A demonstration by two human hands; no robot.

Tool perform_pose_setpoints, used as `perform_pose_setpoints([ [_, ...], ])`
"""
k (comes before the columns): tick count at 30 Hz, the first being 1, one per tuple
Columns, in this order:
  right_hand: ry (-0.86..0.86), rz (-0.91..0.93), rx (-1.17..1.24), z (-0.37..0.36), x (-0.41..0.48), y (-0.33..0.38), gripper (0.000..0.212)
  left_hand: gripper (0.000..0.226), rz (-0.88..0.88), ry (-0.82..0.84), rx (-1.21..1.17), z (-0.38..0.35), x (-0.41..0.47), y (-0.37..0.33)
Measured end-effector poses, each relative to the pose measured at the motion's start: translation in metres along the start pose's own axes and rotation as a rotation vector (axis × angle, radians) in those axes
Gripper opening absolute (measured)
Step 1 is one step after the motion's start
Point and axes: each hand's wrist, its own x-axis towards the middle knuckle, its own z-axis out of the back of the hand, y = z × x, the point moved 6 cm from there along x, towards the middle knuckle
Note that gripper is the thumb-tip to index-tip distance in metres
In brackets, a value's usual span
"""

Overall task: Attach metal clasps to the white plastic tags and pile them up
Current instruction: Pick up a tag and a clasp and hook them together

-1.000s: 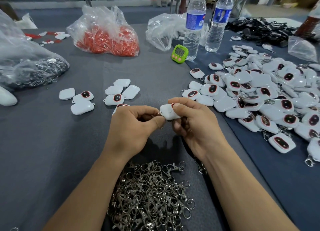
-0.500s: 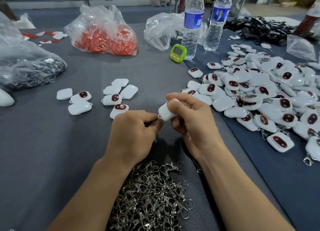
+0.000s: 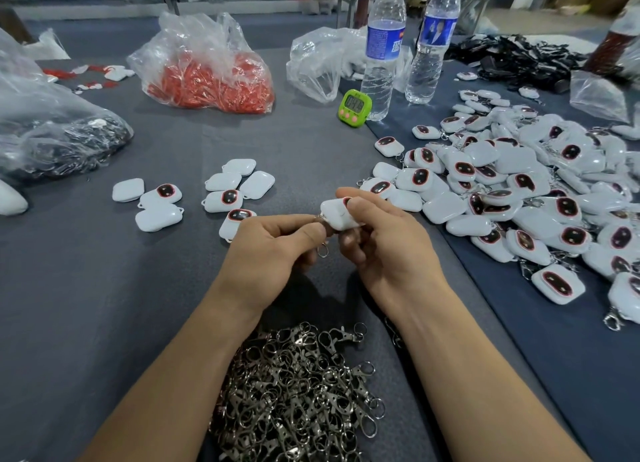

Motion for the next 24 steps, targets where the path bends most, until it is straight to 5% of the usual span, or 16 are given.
perform_pose_setpoints([
  [6, -0.008, 0.035, -0.025, -0.001, 0.001, -0.001, 0.016, 0.028, -0.210, -0.114, 0.274, 0.004, -0.007, -0.014],
  [17, -0.020, 0.471, -0.605, -0.007, -0.010, 0.008, 0.019, 0.015, -0.539, -0.215, 1.080, -0.007, -0.022, -0.025],
  [20, -0.048, 0.462, -0.614, -0.005, -0.010, 0.008, 0.015, 0.014, -0.478, -0.213, 1.020, -0.005, -0.021, -0.022],
  [24, -0.053, 0.268, -0.287, 0.001, -0.002, 0.005, 0.013, 0.015, -0.200, -0.174, 0.509, 0.007, -0.008, -0.009],
])
